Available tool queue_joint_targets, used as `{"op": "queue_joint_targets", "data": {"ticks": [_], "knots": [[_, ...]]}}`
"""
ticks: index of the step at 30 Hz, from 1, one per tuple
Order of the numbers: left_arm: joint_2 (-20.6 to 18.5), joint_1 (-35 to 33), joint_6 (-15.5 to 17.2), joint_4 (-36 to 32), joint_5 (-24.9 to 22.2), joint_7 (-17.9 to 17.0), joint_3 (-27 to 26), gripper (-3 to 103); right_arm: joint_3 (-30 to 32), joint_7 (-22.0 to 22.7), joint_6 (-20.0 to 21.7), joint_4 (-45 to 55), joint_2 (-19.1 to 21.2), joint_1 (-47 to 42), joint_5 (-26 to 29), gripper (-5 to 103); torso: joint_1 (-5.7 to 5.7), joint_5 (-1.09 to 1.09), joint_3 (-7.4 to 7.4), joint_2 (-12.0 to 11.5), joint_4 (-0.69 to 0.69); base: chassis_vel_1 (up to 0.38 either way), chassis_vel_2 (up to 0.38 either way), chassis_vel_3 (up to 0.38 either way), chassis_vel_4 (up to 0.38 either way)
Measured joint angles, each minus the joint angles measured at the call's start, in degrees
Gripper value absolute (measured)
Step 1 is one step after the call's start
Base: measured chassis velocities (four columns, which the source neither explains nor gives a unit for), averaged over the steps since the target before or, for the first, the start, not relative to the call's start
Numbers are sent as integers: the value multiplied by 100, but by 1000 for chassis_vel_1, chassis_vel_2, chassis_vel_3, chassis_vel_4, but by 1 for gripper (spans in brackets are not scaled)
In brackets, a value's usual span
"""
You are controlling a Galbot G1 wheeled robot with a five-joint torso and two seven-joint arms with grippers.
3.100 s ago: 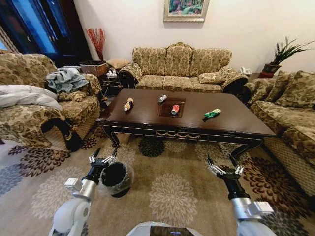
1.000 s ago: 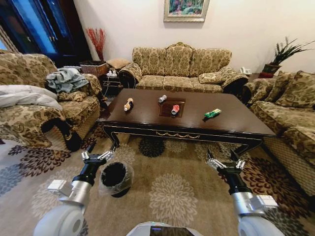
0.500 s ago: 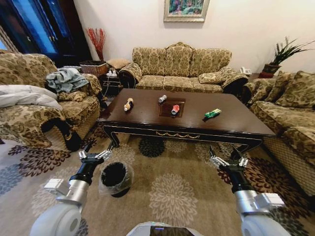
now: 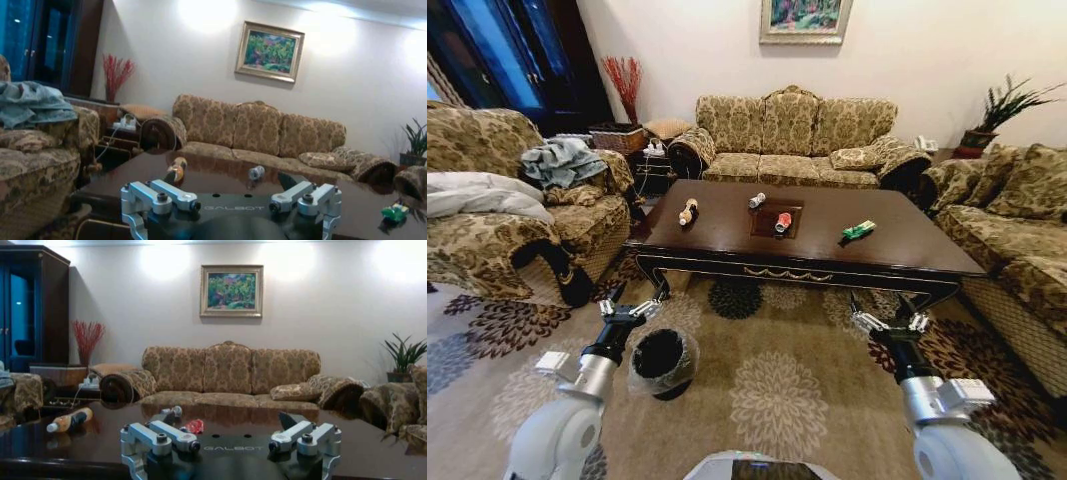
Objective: Move to the front of the table and place the trash on the table into the trash bin.
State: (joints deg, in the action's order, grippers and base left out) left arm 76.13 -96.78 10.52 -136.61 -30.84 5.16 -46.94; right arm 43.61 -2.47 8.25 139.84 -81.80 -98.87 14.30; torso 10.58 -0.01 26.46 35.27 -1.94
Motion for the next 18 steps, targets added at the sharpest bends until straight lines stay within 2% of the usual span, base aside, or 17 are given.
{"op": "queue_joint_targets", "data": {"ticks": [9, 18], "knots": [[-37, -33, -120, 159, -26, 143, -71, 100, -15, -185, -20, -175, -39, 57, -213, 100, 0, 0, 0, 0, 0, 0, 0, 0, 0], [31, -147, -161, 168, 22, 188, -12, 100, -38, -180, -21, -226, -73, 39, -350, 100, 0, 1, 0, 0, 0, 13, 6, -10, -8]]}}
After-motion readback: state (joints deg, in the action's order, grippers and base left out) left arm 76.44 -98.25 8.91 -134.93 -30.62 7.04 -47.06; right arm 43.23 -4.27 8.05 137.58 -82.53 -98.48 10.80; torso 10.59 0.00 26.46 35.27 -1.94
